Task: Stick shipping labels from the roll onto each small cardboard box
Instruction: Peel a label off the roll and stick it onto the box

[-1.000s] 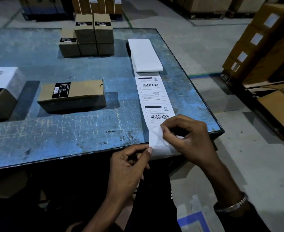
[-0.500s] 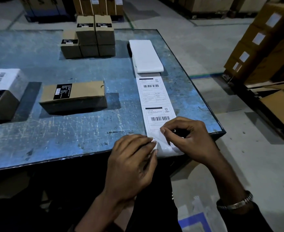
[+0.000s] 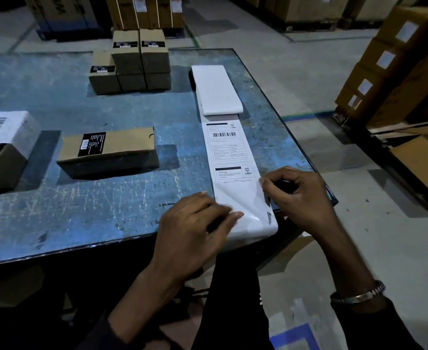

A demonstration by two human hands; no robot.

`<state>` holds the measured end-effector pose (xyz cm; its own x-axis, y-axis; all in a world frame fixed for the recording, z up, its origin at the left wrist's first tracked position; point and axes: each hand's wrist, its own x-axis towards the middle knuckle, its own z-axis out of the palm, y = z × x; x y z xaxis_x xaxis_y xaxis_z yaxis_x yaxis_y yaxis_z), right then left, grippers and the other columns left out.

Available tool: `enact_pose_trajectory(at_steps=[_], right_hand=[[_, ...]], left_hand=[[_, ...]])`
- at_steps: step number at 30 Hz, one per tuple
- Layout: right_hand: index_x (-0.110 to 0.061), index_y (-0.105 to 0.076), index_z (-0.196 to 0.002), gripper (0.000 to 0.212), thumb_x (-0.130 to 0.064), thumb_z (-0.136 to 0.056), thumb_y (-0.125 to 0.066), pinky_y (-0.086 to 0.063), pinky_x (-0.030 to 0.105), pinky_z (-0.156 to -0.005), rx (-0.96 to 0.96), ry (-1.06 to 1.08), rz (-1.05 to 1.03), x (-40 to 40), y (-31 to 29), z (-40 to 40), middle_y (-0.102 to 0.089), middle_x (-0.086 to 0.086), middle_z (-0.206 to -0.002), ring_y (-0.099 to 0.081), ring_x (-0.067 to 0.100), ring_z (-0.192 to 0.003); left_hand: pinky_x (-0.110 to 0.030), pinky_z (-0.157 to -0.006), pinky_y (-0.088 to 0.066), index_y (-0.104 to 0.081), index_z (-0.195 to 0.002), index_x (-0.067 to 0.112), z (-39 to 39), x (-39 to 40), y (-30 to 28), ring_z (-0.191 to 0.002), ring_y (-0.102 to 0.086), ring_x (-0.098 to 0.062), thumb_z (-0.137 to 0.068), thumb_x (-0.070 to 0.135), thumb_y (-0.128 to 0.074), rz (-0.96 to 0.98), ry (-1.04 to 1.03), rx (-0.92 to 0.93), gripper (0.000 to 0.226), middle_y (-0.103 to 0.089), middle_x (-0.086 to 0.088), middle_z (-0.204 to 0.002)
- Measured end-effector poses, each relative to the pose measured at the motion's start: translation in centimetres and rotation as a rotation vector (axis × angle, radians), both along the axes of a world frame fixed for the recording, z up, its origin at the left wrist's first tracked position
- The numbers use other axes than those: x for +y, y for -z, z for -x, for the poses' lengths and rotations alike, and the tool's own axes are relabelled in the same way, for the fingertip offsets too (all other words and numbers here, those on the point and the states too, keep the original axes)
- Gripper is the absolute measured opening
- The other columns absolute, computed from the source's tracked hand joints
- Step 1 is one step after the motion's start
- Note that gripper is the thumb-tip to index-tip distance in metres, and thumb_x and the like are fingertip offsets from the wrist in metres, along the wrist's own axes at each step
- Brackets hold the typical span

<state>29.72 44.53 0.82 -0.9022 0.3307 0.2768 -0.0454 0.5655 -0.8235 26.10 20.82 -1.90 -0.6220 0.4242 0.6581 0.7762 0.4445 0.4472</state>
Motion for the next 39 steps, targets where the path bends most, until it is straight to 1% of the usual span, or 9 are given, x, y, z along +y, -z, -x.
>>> enact_pose_trajectory(at_steps=[5,11,20,24,28,31,33,36,39], right_hand=[[-0.018,-0.081,-0.08,0.014,-0.009,-0.091,-0.079,-0.055,0.016,-0.074,-0.006,0.021,0.039,1.1,-0.1,0.4,-0.078,-0.012,-0.083,-0.072,0.002,-0.076],[-0.024,-0.08,-0.079,0.015,-0.016,-0.091,-0.079,-0.052,0.01,-0.073,-0.009,0.138,-0.011,2.8,-0.5,2.2,-0.077,-0.023,-0.082,-0.072,-0.006,-0.079],[-0.024,-0.078,-0.069,0.018,-0.024,-0.087,-0.08,-0.052,0.022,-0.07,-0.061,0.271,0.022,5.2,0.0,6.7,-0.075,-0.015,-0.069,-0.064,-0.005,-0.064],[-0.024,-0.077,-0.067,0.021,-0.024,-0.088,-0.078,-0.05,0.023,-0.066,-0.048,0.294,0.094,5.3,0.3,6.9,-0.073,-0.012,-0.067,-0.06,-0.004,-0.062],[-0.022,-0.08,-0.073,0.017,-0.025,-0.09,-0.079,-0.05,0.025,-0.071,-0.052,0.247,0.166,5.7,0.6,6.6,-0.073,-0.016,-0.069,-0.061,-0.002,-0.067],[-0.021,-0.08,-0.074,0.017,-0.024,-0.09,-0.079,-0.05,0.027,-0.072,-0.045,0.234,0.199,5.9,0.7,6.6,-0.073,-0.015,-0.072,-0.062,0.001,-0.07],[-0.02,-0.08,-0.074,0.016,-0.023,-0.09,-0.078,-0.05,0.028,-0.073,-0.04,0.234,0.213,6.0,0.8,6.5,-0.074,-0.013,-0.075,-0.062,0.002,-0.071],[-0.017,-0.078,-0.073,0.017,-0.019,-0.09,-0.078,-0.049,0.027,-0.07,-0.01,0.279,0.258,5.9,0.6,6.4,-0.073,-0.012,-0.072,-0.06,0.001,-0.068],[-0.014,-0.076,-0.072,0.017,-0.017,-0.089,-0.078,-0.044,0.028,-0.066,0.051,0.355,0.336,5.8,0.4,6.1,-0.066,-0.008,-0.068,-0.053,0.004,-0.064]], left_hand=[[-0.038,-0.08,-0.054,-0.085,-0.097,0.023,1.2,0.3,-0.6,-0.096,-0.067,-0.018,-0.094,0.035,-0.082,0.121,-0.023,0.02,0.013,-0.074,0.008,-0.103],[-0.034,-0.075,-0.059,-0.087,-0.086,0.023,1.0,0.3,-0.3,-0.093,-0.072,-0.01,-0.09,0.034,-0.084,0.08,0.006,0.031,0.012,-0.078,0.013,-0.092],[-0.033,-0.063,-0.059,-0.083,-0.079,0.031,3.1,0.2,-2.2,-0.083,-0.075,0.004,-0.095,0.054,-0.074,0.168,0.077,-0.087,0.03,-0.077,0.018,-0.08],[-0.031,-0.071,-0.062,-0.083,-0.102,0.038,4.7,0.4,-2.9,-0.076,-0.072,0.011,-0.089,0.052,-0.08,0.071,0.1,-0.243,0.019,-0.077,0.025,-0.078],[-0.038,-0.073,-0.059,-0.074,-0.11,0.036,7.4,1.2,-3.4,-0.084,-0.065,0.001,-0.08,0.043,-0.09,0.154,0.145,-0.222,0.035,-0.07,0.02,-0.086],[-0.038,-0.095,-0.051,-0.05,-0.15,0.033,9.7,1.8,-3.6,-0.121,-0.051,-0.012,-0.074,0.056,-0.089,0.261,0.215,-0.221,0.088,-0.06,0.011,-0.131],[-0.035,-0.115,-0.041,-0.011,-0.17,0.036,10.9,1.8,-3.6,-0.149,-0.038,-0.013,-0.073,0.065,-0.089,0.325,0.261,-0.4,0.128,-0.043,0.007,-0.163],[-0.037,-0.129,-0.027,0.032,-0.16,0.045,11.7,1.7,-3.3,-0.161,-0.023,-0.011,-0.076,0.079,-0.077,0.45,0.322,-0.551,0.142,-0.027,0.013,-0.174],[-0.035,-0.134,-0.015,0.045,-0.153,0.039,11.5,1.9,-3.0,-0.162,-0.011,-0.007,-0.083,0.081,-0.068,0.52,0.297,-0.503,0.139,-0.018,0.017,-0.175]])
